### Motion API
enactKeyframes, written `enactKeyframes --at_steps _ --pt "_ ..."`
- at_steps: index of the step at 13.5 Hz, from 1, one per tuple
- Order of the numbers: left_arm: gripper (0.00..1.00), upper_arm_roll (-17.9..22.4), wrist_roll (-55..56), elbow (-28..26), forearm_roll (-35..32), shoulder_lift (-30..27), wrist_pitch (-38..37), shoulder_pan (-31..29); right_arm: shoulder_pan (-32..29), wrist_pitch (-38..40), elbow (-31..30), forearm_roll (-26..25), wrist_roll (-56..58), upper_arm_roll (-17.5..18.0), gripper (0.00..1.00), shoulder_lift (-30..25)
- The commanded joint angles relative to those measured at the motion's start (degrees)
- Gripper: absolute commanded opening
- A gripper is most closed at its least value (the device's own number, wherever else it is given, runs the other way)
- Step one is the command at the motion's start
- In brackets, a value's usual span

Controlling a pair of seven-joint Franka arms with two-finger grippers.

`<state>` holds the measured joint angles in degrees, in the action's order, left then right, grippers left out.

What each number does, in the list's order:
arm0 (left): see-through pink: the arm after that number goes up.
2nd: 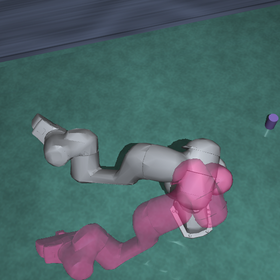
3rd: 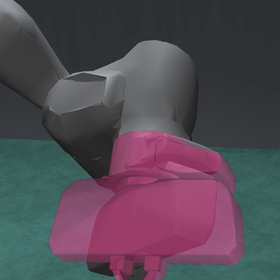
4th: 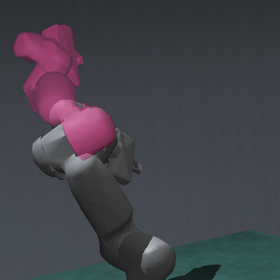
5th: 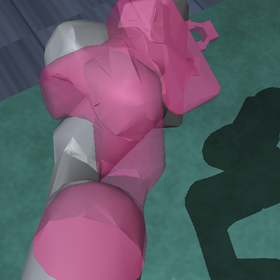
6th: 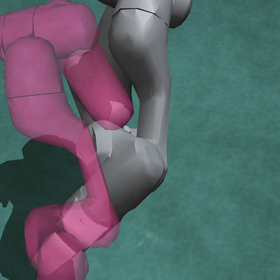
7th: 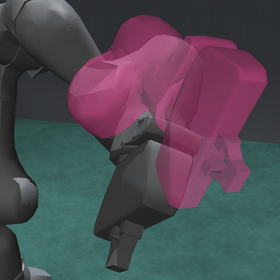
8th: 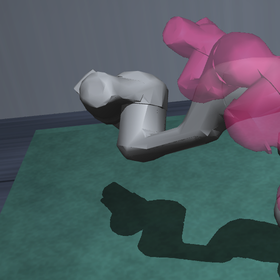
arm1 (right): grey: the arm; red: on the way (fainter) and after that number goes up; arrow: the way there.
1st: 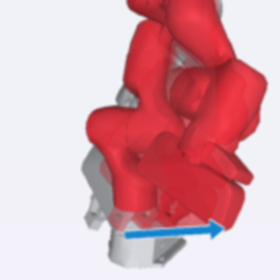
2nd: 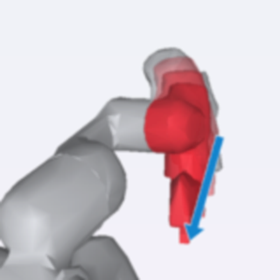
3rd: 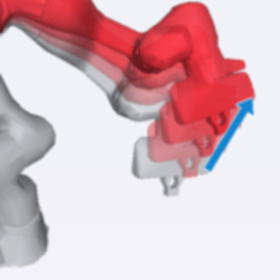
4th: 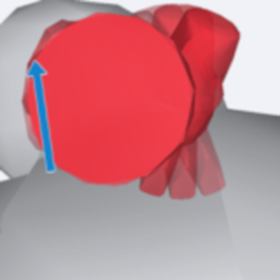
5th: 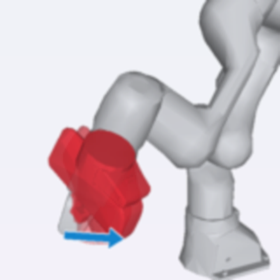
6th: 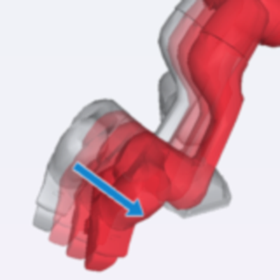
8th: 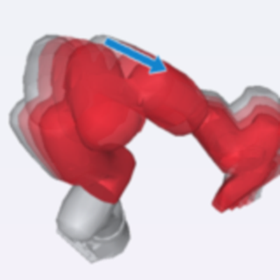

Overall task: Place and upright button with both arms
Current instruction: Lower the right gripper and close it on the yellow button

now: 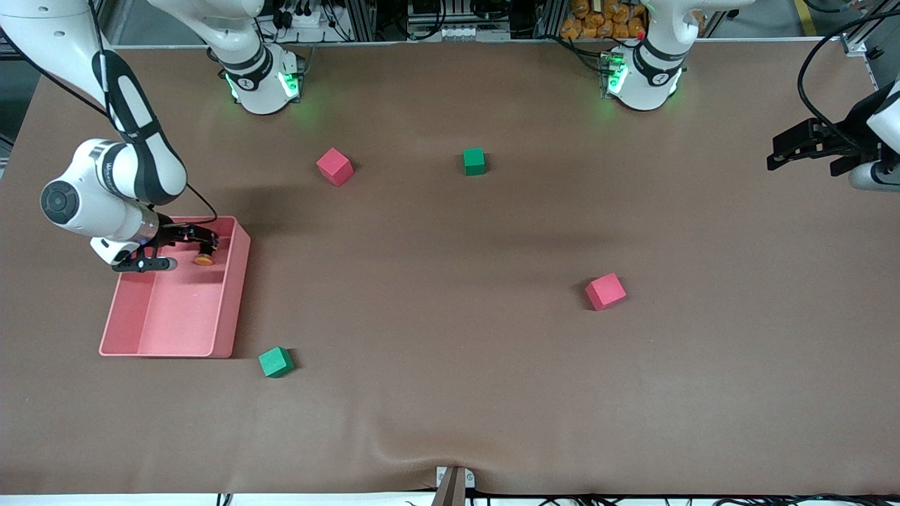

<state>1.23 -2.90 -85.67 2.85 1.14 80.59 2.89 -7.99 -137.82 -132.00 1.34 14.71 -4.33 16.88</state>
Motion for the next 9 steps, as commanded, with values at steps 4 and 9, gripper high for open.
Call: enactKeyframes --at_steps 4,9 --pt "1.0 -0.18 0.87 0.24 0.06 0.36 1.14 0.36 -1.5 -0.87 -0.45 0.25 -0.82 0.55 1.0 2.28" --pt "1.0 -0.18 0.87 0.15 0.06 0.71 1.14 0.28 -2.47 -3.86 -0.19 0.16 -0.73 0.46 1.0 3.95"
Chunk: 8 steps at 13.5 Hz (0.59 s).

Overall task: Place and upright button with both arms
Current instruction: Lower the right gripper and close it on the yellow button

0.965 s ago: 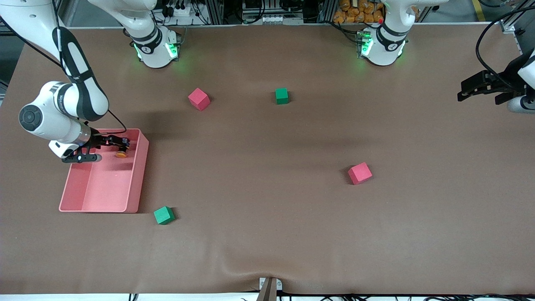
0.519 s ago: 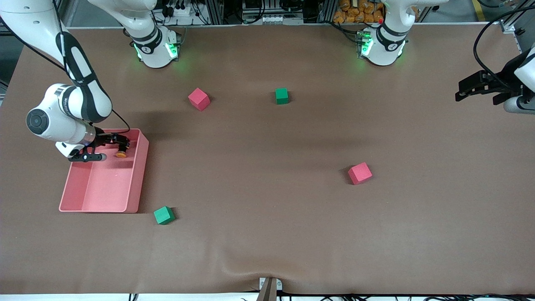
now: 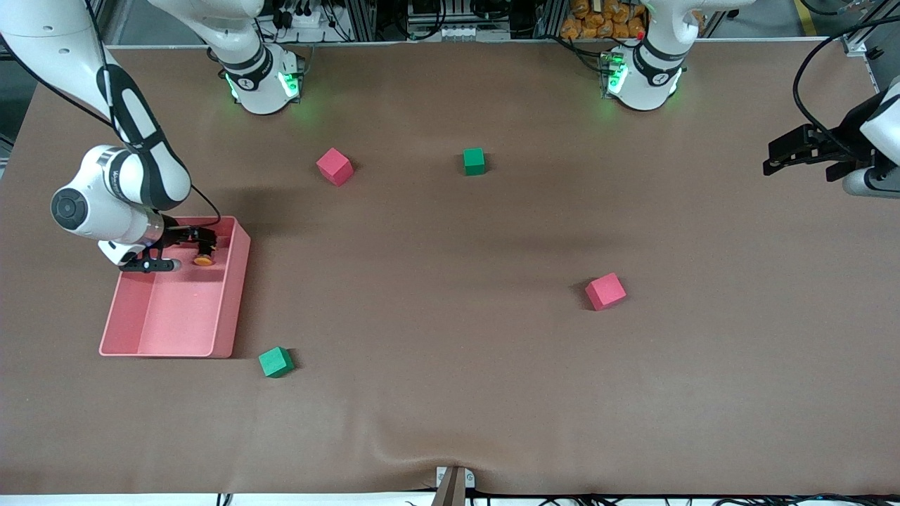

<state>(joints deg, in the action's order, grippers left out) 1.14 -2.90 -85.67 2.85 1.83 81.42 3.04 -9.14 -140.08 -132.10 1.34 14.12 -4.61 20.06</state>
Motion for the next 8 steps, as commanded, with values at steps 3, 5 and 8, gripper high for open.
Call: enactKeyframes --at_steps 3,5,8 --pt "1.0 -0.17 0.87 0.15 0.05 0.01 0.32 0.21 -1.85 -4.67 0.01 0.16 0.47 0.74 1.0 2.09" --pt "1.0 -0.08 0.87 0.15 0.05 0.01 0.32 0.21 -1.76 -4.33 0.01 0.16 0.47 0.74 1.0 2.09" --pt "1.0 -0.17 0.35 -0.11 0.05 -0.08 0.14 0.12 -1.85 -4.41 0.01 0.07 1.34 0.74 1.0 2.18"
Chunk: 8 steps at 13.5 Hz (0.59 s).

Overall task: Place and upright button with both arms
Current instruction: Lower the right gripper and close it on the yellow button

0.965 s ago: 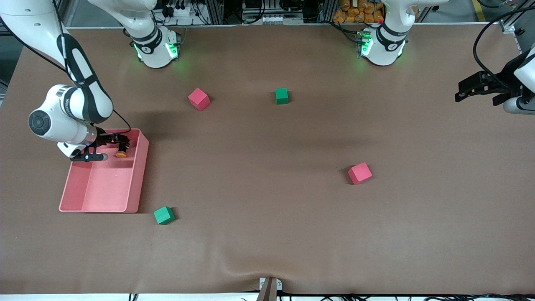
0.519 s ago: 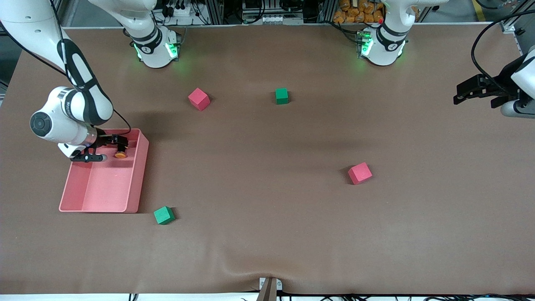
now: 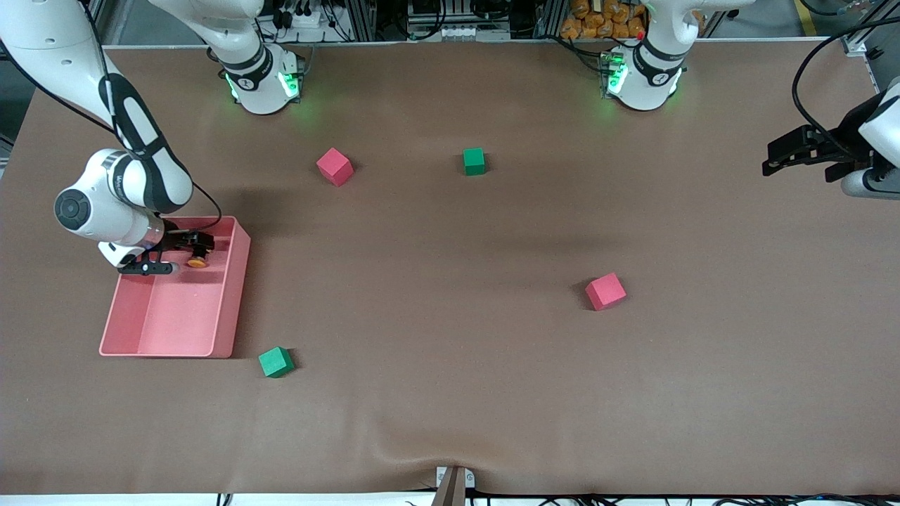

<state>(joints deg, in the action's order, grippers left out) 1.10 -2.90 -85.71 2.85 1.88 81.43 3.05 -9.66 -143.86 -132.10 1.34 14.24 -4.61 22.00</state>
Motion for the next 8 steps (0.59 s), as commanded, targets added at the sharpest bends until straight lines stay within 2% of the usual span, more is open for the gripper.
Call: enactKeyframes --at_steps 1,5,8 --pt "1.0 -0.13 0.26 -0.16 0.05 -0.12 0.05 0.03 -1.15 -0.72 0.09 0.07 1.22 0.75 1.0 0.41" --pt "1.0 -0.13 0.17 -0.16 0.05 -0.12 -0.04 0.02 2.53 -1.94 0.88 -1.42 1.66 0.75 1.0 0.32" --pt "1.0 -0.13 0.17 -0.16 0.05 -0.12 -0.04 0.11 2.89 -2.65 1.14 -3.26 1.66 0.75 1.0 0.23"
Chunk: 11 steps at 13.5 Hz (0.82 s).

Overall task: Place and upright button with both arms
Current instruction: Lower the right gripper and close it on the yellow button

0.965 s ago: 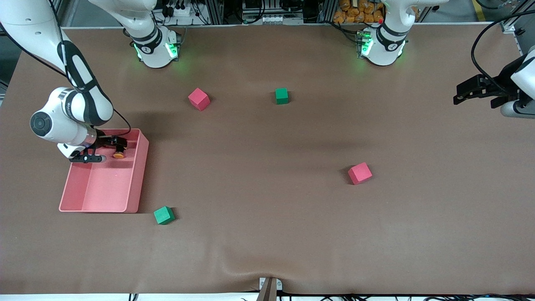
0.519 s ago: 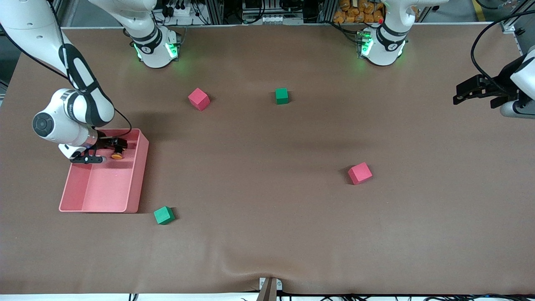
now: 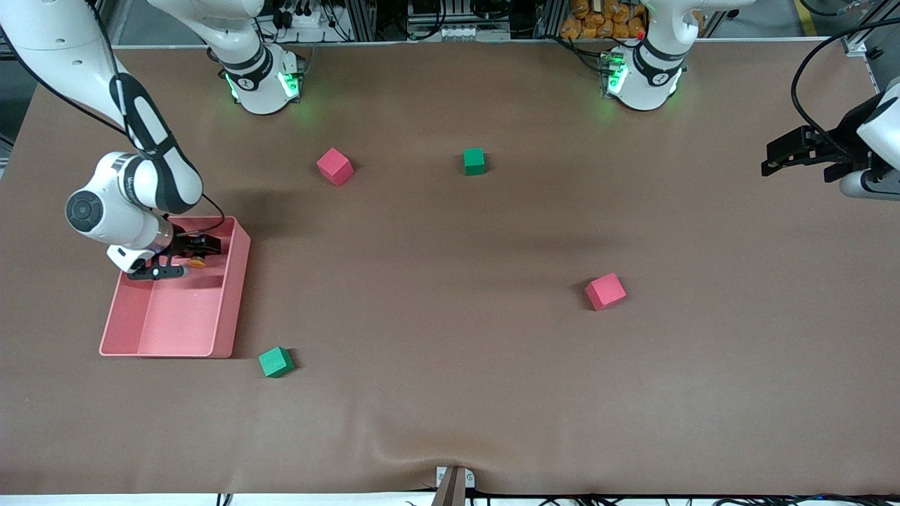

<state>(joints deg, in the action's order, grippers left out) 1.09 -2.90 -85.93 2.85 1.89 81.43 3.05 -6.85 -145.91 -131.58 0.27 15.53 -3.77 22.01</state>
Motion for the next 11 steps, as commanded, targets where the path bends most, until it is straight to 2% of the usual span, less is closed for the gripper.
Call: enactKeyframes --at_steps 1,4,11 --pt "1.0 -0.12 0.17 0.06 0.14 -0.13 0.05 0.03 0.43 -0.77 1.14 -3.07 0.38 -0.1 1.0 0.31" --pt "1.0 -0.12 0.17 -0.03 0.06 -0.13 -0.04 0.03 -0.44 -1.21 1.32 -5.19 0.38 -0.19 1.0 0.57" --pt "1.0 -0.21 0.17 -0.12 0.06 -0.04 0.05 0.11 -0.44 0.36 1.06 -5.19 0.38 -0.19 1.0 3.04"
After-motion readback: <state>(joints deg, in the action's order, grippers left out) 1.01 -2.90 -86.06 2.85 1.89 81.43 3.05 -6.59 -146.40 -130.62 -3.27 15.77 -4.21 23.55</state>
